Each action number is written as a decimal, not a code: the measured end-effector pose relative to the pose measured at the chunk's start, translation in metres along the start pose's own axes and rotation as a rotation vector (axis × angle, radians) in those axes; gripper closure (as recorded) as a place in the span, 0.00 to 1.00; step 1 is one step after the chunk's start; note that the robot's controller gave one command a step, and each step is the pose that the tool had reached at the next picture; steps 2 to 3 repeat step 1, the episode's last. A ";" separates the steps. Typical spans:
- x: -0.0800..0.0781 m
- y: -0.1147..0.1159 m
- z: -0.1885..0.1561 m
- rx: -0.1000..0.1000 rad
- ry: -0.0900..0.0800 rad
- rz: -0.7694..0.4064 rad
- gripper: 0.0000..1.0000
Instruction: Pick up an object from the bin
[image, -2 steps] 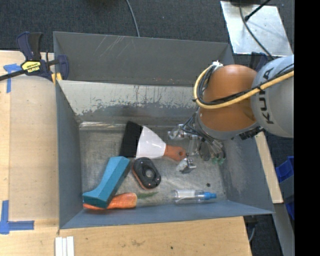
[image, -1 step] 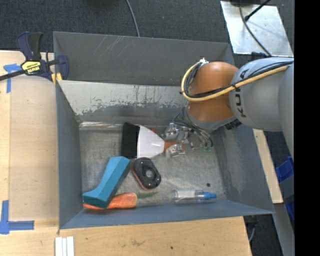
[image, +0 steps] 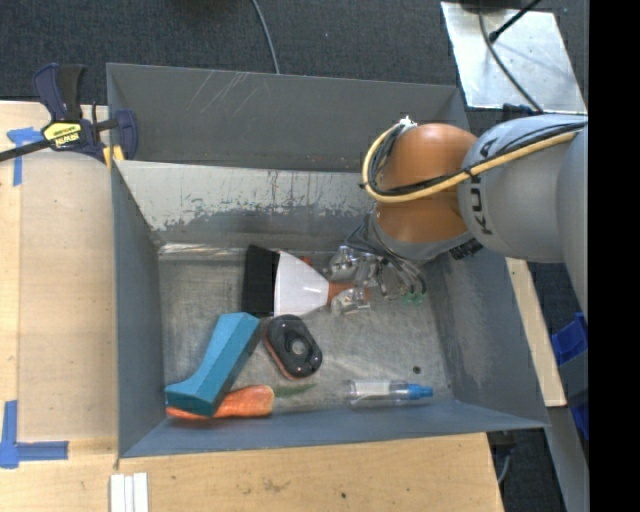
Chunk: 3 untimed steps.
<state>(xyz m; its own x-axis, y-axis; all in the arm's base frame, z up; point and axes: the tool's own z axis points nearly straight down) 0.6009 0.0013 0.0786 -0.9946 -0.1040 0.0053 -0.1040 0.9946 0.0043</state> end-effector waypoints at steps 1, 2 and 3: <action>0.002 -0.022 -0.155 0.006 -0.012 0.011 1.00; 0.002 -0.022 -0.155 0.006 -0.012 0.011 1.00; 0.002 -0.022 -0.155 0.006 -0.012 0.011 1.00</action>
Offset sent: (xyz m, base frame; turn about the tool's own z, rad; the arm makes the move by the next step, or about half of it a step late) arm 0.0000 0.0000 0.0000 0.0000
